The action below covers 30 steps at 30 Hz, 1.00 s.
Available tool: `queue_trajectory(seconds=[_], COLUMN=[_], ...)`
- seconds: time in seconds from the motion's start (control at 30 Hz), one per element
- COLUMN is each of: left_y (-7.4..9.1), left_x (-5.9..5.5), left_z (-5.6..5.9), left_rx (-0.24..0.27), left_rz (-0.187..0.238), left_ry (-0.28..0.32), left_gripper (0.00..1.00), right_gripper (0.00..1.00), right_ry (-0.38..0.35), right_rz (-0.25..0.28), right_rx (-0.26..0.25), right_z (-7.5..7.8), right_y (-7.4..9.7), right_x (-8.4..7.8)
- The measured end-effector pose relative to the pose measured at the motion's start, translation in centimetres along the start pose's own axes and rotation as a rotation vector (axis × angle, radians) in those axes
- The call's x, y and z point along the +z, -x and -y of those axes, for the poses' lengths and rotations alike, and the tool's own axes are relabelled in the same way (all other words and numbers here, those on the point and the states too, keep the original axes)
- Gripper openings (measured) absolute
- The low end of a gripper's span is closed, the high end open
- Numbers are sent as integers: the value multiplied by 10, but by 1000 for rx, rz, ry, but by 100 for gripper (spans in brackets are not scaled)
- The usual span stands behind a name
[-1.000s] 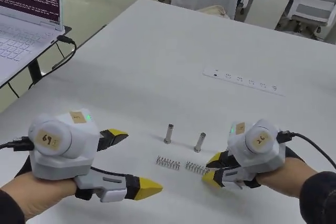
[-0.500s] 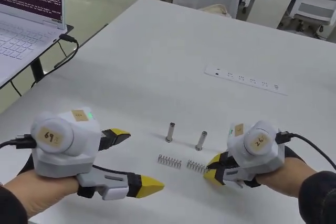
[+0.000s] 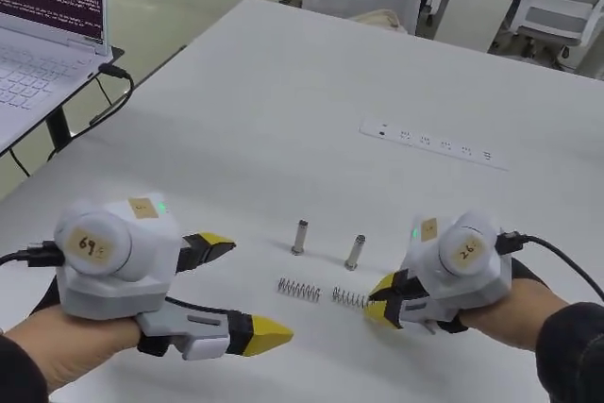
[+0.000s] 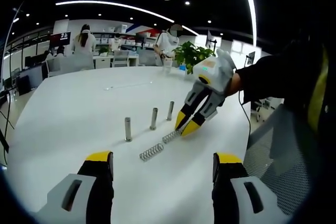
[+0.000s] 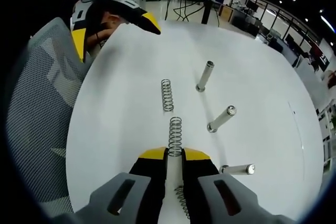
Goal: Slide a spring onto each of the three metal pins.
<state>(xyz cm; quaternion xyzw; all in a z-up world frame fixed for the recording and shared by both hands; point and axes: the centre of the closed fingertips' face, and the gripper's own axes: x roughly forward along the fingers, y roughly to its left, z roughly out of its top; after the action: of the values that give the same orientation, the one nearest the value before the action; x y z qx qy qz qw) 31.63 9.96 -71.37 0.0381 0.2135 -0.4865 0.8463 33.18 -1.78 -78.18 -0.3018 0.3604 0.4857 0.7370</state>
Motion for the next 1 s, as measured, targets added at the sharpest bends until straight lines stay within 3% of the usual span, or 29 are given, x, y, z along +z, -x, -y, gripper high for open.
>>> queue_trajectory(seconds=[0.37, 0.57, 0.93, 1.0], left_y=[-2, -3, -9, -10], left_x=[2, 3, 4, 3], left_z=[3, 6, 22, 28], left_rx=[-17, -36, -100, -116], left_rz=[7, 15, 3, -2], left_ry=[-14, -23, -69, -98], left_gripper=[71, 67, 58, 55], right_gripper=[8, 8, 8, 8], right_ry=[20, 13, 43, 53], right_rz=[4, 51, 67, 65], right_rx=[-3, 16, 65, 73], right_z=[-4, -14, -39, -43], right_y=[12, 25, 43, 45], right_x=[10, 22, 40, 44])
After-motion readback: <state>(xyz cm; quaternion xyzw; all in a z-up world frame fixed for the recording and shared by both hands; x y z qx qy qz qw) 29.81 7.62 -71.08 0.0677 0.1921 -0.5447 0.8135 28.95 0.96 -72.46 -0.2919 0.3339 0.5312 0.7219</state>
